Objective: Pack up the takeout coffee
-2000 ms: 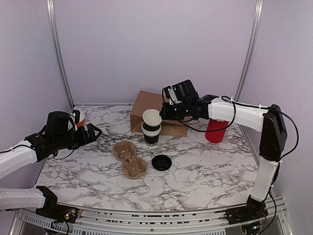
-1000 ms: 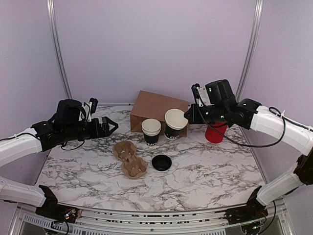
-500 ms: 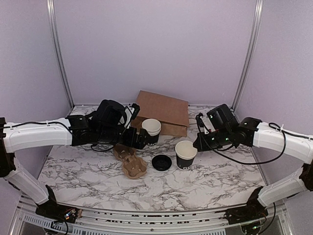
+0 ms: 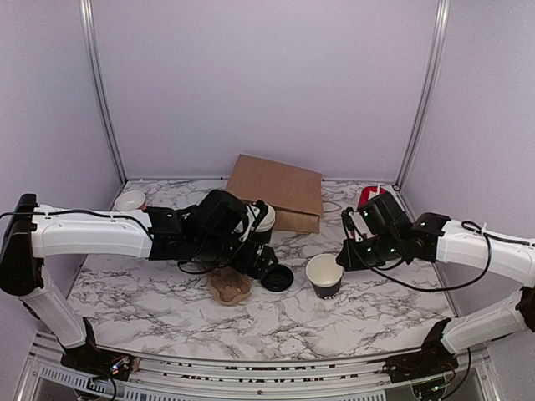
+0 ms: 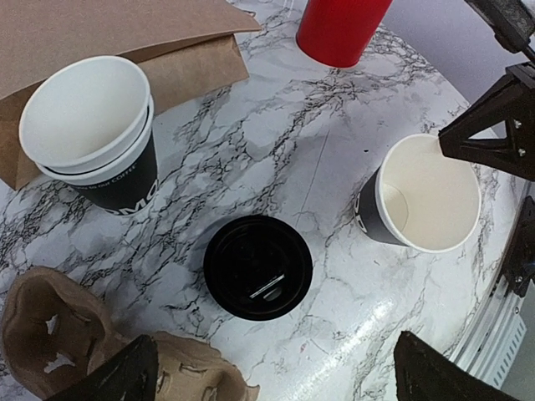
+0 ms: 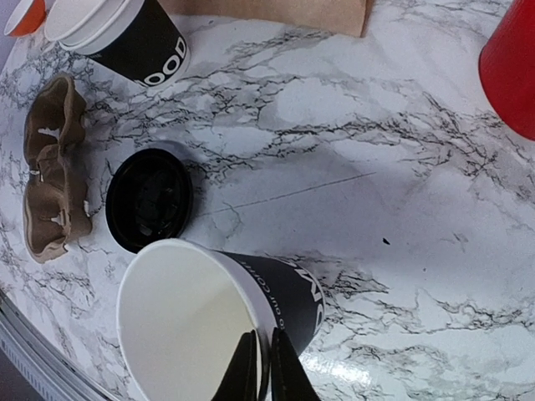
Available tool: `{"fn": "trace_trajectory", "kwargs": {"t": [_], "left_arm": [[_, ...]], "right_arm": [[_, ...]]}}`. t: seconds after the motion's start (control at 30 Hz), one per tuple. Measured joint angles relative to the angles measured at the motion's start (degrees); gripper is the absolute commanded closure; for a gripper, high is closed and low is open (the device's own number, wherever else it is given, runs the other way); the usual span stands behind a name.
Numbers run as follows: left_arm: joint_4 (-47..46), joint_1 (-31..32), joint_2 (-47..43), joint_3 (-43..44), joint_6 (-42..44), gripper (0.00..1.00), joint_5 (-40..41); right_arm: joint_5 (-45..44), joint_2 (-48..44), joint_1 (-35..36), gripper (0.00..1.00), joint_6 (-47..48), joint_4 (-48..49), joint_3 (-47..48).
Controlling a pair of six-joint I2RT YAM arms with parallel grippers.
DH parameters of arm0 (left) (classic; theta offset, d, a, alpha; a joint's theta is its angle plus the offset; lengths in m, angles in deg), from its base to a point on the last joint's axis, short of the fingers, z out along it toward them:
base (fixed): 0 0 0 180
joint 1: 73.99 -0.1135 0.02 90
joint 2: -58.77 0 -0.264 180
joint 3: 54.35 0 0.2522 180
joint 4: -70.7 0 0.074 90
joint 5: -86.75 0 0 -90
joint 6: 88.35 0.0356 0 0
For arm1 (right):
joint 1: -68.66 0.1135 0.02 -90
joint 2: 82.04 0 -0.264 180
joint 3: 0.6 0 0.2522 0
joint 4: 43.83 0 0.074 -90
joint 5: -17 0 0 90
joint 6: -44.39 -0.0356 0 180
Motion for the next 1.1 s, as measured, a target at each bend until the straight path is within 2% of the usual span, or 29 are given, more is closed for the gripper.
{"fn": "trace_trajectory", "kwargs": {"t": [0.37, 0.57, 0.87, 1.1], "left_arm": [[0.39, 2.05, 3.61, 2.49, 2.54, 0.02, 0.17], [2.97, 3.76, 8.48, 7.85, 4.98, 0.12, 1.90], [7.61, 5.14, 17.51, 13.55, 8.04, 0.37, 3.54], [9.29, 5.44, 22.67, 15.47, 8.79, 0.43, 3.45]], "right_arm": [[-4.28, -3.21, -0.11, 0.51, -1.27, -2.03, -1.44], [-8.22, -5.05, -0.17, 0.40, -0.98, -5.31, 0.76], [-12.70, -8.26, -0.22, 0.37, -0.31, -5.22, 6.54], [-13.99, -9.05, -0.22, 0.37, 0.39, -4.81, 7.34]]}}
